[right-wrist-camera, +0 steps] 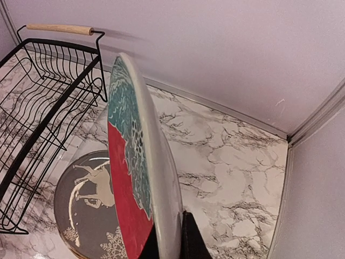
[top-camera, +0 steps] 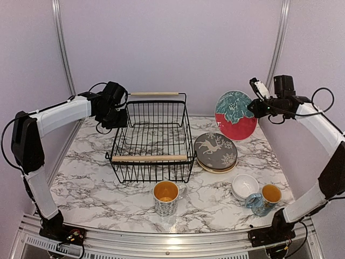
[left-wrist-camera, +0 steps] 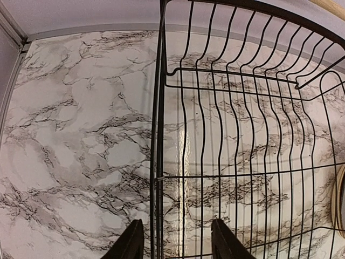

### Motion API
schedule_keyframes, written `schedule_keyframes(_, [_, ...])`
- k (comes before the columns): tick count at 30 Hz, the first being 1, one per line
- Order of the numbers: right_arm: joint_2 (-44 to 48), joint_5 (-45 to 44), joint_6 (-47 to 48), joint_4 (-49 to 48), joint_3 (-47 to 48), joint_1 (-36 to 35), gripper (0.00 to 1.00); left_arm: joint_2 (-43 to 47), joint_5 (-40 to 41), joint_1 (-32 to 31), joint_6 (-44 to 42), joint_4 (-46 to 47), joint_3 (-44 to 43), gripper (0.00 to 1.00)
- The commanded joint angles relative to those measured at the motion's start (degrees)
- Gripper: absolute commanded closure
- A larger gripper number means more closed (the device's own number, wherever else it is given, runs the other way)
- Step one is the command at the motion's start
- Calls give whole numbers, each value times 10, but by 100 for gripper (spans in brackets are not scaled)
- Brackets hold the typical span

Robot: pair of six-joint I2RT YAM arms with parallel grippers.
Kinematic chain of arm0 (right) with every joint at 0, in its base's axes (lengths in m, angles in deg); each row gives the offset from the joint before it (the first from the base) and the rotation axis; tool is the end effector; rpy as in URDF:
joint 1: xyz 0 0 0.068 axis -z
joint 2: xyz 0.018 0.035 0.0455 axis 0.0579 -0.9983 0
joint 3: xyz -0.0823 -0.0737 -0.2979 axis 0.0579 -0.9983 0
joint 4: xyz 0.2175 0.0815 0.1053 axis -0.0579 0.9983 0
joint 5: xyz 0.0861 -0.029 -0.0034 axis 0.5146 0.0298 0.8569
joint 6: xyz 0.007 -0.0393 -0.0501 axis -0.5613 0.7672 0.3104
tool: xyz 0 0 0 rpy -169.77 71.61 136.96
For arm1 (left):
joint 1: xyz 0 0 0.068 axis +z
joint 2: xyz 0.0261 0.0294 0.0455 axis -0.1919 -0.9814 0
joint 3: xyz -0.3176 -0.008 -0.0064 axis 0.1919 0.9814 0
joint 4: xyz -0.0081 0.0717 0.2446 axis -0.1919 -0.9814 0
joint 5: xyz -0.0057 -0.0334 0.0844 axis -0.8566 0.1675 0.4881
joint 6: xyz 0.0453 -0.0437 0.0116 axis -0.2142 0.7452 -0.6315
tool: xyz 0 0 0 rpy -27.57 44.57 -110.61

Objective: Load the mixed dishes into the dish rack
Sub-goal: Move the dish rack to the center of the board.

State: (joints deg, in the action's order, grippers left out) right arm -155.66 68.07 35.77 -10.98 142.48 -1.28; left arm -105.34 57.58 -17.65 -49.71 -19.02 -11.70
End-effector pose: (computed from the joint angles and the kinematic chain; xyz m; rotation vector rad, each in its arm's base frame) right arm 0.3159 0.0383 0.4057 -0.4853 2.0785 0.1920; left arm 0.3713 -0.1897 0.3243 -0.0546 2.4431 -0.1261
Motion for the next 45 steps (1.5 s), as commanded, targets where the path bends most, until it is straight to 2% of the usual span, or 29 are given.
schedule_keyframes(1, [25, 1, -34, -97, 10, -3, 100, -7, 3, 3, -2, -22, -31, 56])
schedule_keyframes(6, [26, 15, -34, -99, 5, -3, 100, -31, 10, 15, -8, -40, -45, 59])
schedule_keyframes(14, [38, -20, -31, -105, -12, -3, 100, -79, -22, 22, -23, -42, -75, 68])
schedule_keyframes(22, [41, -14, -43, -108, -15, -3, 100, -87, -12, 25, -18, -42, -67, 99])
schedule_keyframes(27, [41, -61, -62, -120, -15, -6, 100, -43, 14, 25, 20, -28, -19, 100])
schedule_keyframes(33, [23, -101, -63, -125, 2, -45, 100, 68, 31, 35, 108, 49, 89, 100])
schedule_keyframes(37, [-5, -178, -44, -127, 40, -94, 100, 127, 45, 35, 156, 93, 154, 100])
schedule_keyframes(45, [-69, -252, -34, -126, 151, -173, 100, 199, 27, 34, 248, 165, 267, 100])
